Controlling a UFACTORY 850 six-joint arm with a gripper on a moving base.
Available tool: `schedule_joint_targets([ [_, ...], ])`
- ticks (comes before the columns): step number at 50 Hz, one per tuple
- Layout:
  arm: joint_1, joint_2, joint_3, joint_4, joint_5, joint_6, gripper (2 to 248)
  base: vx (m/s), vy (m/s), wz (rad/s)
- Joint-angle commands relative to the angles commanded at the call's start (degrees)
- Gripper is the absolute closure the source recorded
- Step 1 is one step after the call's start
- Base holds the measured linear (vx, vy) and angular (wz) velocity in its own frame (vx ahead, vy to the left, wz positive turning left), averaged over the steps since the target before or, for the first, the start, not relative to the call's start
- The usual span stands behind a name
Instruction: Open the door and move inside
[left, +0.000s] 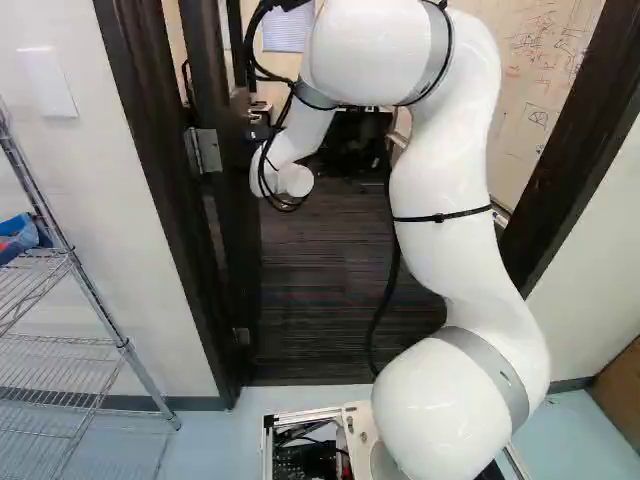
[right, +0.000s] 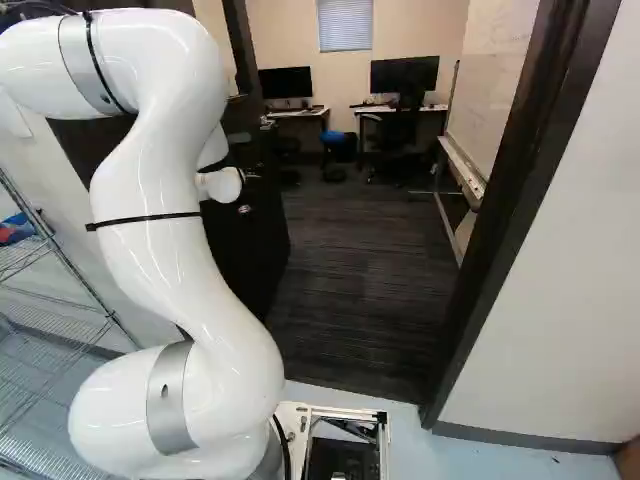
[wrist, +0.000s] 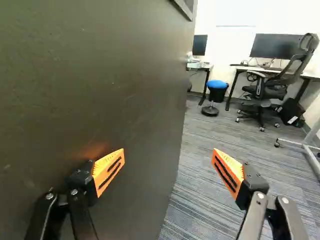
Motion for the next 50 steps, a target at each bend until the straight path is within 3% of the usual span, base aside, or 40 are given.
schedule_joint_targets([
  [26, 0.59, -0.43, -0.56, 0.0, 0.0, 0.0, 3, 0.0, 0.0, 0.0],
  [50, -2.27, 1.54, 1.99, 0.0, 0.0, 0.0, 3, 0.0, 0.0, 0.0],
])
